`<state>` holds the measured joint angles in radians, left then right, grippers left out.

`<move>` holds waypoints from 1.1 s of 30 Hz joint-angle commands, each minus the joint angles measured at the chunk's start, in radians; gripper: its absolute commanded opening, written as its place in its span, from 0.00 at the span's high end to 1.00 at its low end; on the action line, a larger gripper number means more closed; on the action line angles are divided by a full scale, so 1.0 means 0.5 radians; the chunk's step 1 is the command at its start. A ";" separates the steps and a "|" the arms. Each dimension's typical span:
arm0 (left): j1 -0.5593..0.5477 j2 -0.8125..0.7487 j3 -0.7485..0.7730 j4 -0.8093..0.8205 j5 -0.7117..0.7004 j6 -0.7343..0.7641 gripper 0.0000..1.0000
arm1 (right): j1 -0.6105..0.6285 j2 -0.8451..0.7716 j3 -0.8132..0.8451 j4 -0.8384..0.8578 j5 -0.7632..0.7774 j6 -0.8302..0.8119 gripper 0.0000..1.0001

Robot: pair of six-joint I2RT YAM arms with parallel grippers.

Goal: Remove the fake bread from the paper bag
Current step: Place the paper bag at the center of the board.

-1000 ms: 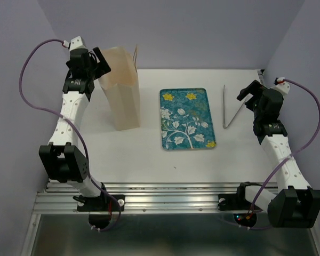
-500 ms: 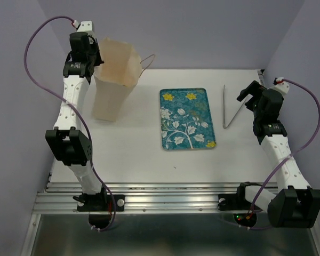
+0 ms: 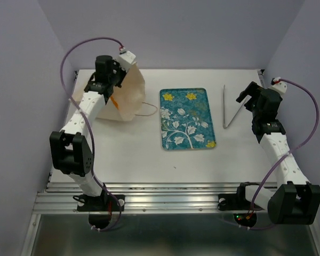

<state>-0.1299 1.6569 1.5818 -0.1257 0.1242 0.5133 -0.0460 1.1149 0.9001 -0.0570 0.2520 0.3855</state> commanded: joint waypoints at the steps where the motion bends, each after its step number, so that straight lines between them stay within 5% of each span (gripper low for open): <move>1: -0.261 -0.019 -0.353 0.175 -0.012 0.385 1.00 | 0.000 -0.009 0.004 0.068 0.061 -0.044 0.00; 23: -0.575 -0.657 -1.046 0.236 0.055 0.167 1.00 | 0.000 0.565 -0.006 0.034 0.128 0.146 0.00; 33: -0.581 -0.875 -1.267 0.316 0.049 0.188 1.00 | 0.000 1.040 0.258 0.034 -0.240 -0.013 0.00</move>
<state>-0.4175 1.2587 0.9768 -0.0212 0.1432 0.6022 -0.0460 1.6104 0.9627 -0.0639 0.2089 0.4187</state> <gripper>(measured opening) 0.026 0.995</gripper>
